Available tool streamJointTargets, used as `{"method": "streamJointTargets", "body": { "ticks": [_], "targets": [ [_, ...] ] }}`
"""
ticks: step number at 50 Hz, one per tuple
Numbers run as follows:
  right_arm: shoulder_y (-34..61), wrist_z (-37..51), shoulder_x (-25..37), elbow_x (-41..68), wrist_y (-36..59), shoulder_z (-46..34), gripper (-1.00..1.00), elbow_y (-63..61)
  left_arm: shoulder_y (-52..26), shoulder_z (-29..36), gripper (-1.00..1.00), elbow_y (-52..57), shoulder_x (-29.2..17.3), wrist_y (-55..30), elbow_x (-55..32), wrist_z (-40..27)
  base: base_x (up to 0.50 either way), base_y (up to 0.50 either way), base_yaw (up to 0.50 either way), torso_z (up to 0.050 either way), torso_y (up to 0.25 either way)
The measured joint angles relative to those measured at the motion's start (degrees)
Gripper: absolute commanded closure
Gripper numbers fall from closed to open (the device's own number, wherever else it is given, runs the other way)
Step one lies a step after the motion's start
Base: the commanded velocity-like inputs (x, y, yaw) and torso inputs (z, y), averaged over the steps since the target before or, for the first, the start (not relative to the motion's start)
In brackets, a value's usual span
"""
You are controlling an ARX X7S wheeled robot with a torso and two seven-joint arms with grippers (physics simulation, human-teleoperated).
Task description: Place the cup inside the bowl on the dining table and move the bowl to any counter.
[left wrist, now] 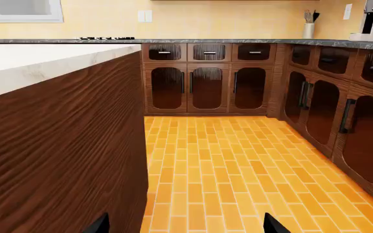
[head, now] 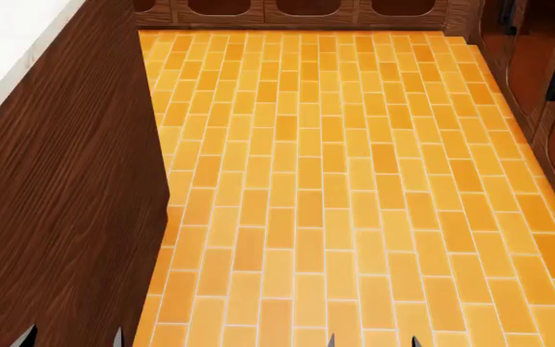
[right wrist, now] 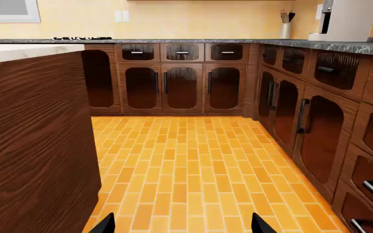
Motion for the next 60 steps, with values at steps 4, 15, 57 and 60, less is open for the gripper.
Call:
{"method": "streamJointTargets", "body": {
  "ticks": [4, 15, 57, 60],
  "targets": [
    [0.0, 0.4, 0.3, 0.4, -0.2, -0.4, -1.0, 0.1, 0.1, 0.4, -1.0, 0.1, -0.3, 0.1, -0.3, -0.5, 0.0, 0.0, 0.0, 0.0, 0.0],
    [0.1, 2.0, 1.8, 1.6, -0.6, -2.3, -1.0, 0.3, -0.1, 2.0, -1.0, 0.4, -1.7, 0.1, -1.7, -2.3, -0.29, 0.0, 0.0, 0.0, 0.0],
    [0.8, 6.1, 5.3, 4.6, 0.8, -7.0, -1.0, 1.3, 0.3, 5.9, -1.0, 0.6, -5.6, -0.1, -6.4, -5.4, -0.5, 0.03, 0.0, 0.0, 0.0],
    [0.9, 6.2, 5.4, 5.1, 0.8, -7.2, -1.0, 1.3, 0.3, 6.0, -1.0, 0.6, -5.8, -0.1, -6.6, -5.6, -0.5, 0.23, 0.0, 0.0, 0.0]
  ]
}}
